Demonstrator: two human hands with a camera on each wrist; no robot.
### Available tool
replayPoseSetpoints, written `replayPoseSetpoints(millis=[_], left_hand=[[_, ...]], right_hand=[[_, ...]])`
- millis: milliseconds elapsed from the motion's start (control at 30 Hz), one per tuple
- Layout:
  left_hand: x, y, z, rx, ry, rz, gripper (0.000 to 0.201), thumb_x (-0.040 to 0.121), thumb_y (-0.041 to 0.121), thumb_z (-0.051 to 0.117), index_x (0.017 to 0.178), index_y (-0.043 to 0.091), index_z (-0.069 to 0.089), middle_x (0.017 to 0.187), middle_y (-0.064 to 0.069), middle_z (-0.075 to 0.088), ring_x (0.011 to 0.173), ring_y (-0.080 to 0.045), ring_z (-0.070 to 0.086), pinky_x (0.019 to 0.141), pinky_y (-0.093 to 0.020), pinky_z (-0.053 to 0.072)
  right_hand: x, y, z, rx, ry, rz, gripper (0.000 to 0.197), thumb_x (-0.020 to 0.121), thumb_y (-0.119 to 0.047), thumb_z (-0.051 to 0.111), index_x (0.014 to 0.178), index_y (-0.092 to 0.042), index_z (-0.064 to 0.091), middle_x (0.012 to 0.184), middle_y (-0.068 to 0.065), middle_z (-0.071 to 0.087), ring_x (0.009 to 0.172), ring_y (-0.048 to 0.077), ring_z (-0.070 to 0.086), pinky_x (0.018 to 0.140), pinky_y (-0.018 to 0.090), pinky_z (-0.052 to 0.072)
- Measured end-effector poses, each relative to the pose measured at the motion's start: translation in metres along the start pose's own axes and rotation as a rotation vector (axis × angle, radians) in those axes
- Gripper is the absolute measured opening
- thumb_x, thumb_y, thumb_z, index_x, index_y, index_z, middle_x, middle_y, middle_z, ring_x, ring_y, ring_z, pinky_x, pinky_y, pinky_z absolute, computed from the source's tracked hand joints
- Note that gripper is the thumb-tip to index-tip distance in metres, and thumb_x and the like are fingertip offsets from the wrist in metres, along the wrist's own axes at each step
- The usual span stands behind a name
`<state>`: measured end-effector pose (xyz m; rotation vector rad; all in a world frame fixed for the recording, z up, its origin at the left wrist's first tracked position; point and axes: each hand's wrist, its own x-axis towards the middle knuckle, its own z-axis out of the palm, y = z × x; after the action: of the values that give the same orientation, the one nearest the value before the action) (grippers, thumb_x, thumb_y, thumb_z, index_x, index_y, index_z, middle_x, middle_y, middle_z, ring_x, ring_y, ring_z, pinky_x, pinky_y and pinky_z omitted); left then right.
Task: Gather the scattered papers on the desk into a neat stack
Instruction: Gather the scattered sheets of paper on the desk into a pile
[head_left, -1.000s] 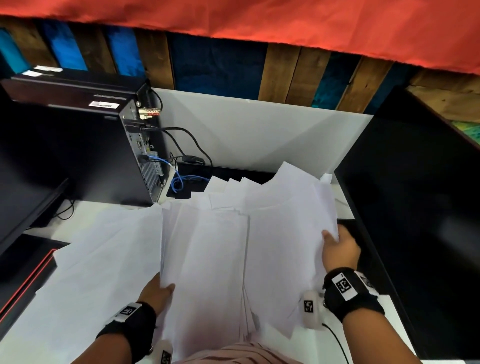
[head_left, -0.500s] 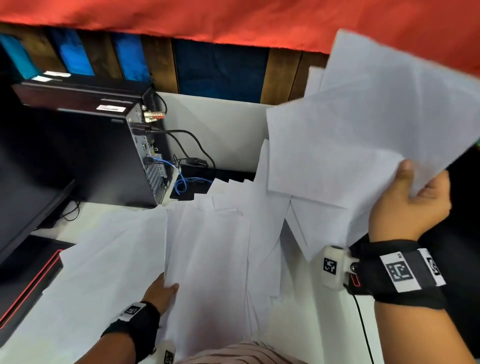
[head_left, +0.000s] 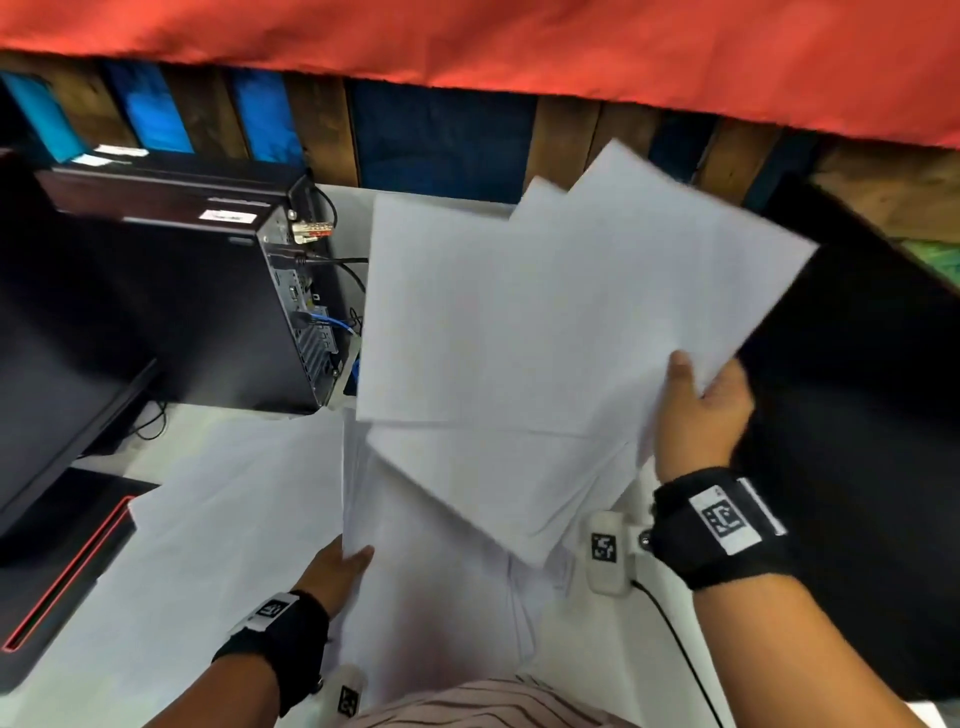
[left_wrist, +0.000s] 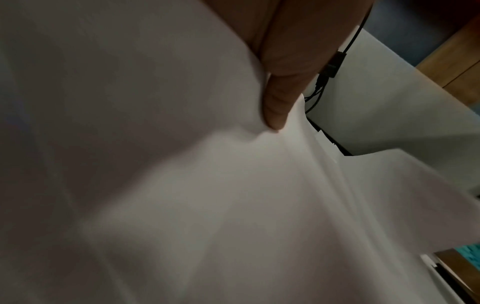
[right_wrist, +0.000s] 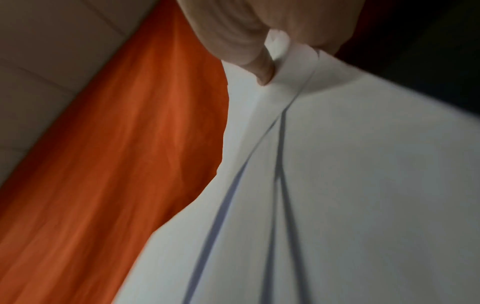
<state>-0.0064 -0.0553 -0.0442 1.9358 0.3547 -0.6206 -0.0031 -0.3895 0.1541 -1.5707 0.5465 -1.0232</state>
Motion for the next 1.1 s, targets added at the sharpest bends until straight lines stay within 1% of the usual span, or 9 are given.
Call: replayPoseSetpoints(millis=[200,300,433,667,733,800,867,1033,1100], left_hand=[[0.006,-0.010,-0.007,-0.071,-0.048,-0.004,0.079,0.076,0.074,0.044,0.133,0.020,0.053,0.135,0.001,0.055,0.124,-0.019,0.051,0.112,-0.039,0.034],[0.033,-0.044,-0.004,-0.016,-0.057,-0.025,0.088,0.070,0.083,0.039,0.132,0.023,0.052,0.132,0.005,0.057,0.124,-0.020,0.053,0.111,-0.042,0.037],[0.015,-0.034,-0.002,0.002,-0.109,-0.008,0.049,0.071,0.040,0.072,0.112,0.015,0.063,0.108,-0.006,0.072,0.099,-0.024,0.068,0.089,-0.038,0.054],[0.060,-0.092,-0.009,-0.012,-0.008,-0.186,0.044,0.071,0.063,0.056,0.071,0.020,0.062,0.062,-0.009,0.064,0.065,-0.030,0.065,0.067,-0.037,0.051],[0.029,-0.056,-0.010,-0.014,-0.014,-0.182,0.046,0.075,0.063,0.060,0.077,0.017,0.062,0.064,-0.008,0.064,0.060,-0.021,0.059,0.069,-0.033,0.051],[-0.001,-0.021,-0.004,-0.088,-0.013,-0.096,0.005,0.084,0.017,0.065,0.081,0.016,0.063,0.071,-0.003,0.065,0.064,-0.017,0.056,0.063,-0.025,0.047],[-0.013,-0.008,-0.002,-0.137,-0.034,-0.058,0.030,0.076,-0.008,0.062,0.096,0.015,0.062,0.082,-0.003,0.067,0.071,-0.017,0.060,0.059,-0.023,0.047],[0.000,-0.013,-0.005,-0.159,0.000,-0.063,0.036,0.081,-0.009,0.058,0.116,-0.002,0.058,0.104,-0.021,0.066,0.115,-0.040,0.058,0.091,-0.037,0.046],[-0.003,-0.003,-0.003,-0.179,0.027,-0.088,0.031,0.091,0.025,0.057,0.114,0.003,0.060,0.111,-0.021,0.066,0.123,-0.042,0.052,0.103,-0.036,0.039]], right_hand=[[-0.043,0.110,0.014,-0.319,-0.372,0.349,0.045,0.089,-0.022,0.058,0.128,0.000,0.053,0.129,0.017,0.059,0.121,0.032,0.055,0.107,0.043,0.042],[-0.062,0.140,0.011,-0.460,-0.566,0.475,0.050,0.094,-0.021,0.054,0.137,0.003,0.044,0.140,0.017,0.049,0.131,0.030,0.046,0.113,0.036,0.033],[-0.080,0.146,0.002,-0.411,-0.683,0.566,0.052,0.087,-0.016,0.065,0.133,-0.007,0.044,0.125,0.005,0.055,0.116,0.019,0.052,0.098,0.029,0.043],[-0.087,0.160,-0.021,-0.603,-0.761,0.699,0.041,0.072,0.006,0.073,0.099,-0.013,0.047,0.111,0.008,0.048,0.085,0.019,0.052,0.056,0.029,0.049],[-0.079,0.162,-0.022,-0.660,-0.738,0.607,0.028,0.076,0.009,0.065,0.092,-0.012,0.055,0.107,0.007,0.051,0.096,0.023,0.055,0.061,0.027,0.048],[-0.067,0.163,-0.024,-0.713,-0.703,0.501,0.032,0.077,0.014,0.055,0.094,-0.014,0.057,0.102,0.005,0.053,0.105,0.028,0.058,0.073,0.022,0.042],[-0.053,0.161,-0.026,-0.776,-0.678,0.464,0.047,0.077,0.014,0.041,0.111,-0.016,0.055,0.106,0.008,0.056,0.100,0.029,0.059,0.075,0.023,0.041],[-0.031,0.160,-0.015,-0.934,-0.790,0.365,0.052,0.084,0.008,0.033,0.125,-0.014,0.056,0.131,0.013,0.057,0.117,0.030,0.054,0.098,0.029,0.042],[-0.031,0.160,-0.009,-0.931,-0.800,0.400,0.053,0.087,0.007,0.029,0.128,-0.014,0.056,0.136,0.013,0.053,0.124,0.031,0.050,0.105,0.030,0.038]])
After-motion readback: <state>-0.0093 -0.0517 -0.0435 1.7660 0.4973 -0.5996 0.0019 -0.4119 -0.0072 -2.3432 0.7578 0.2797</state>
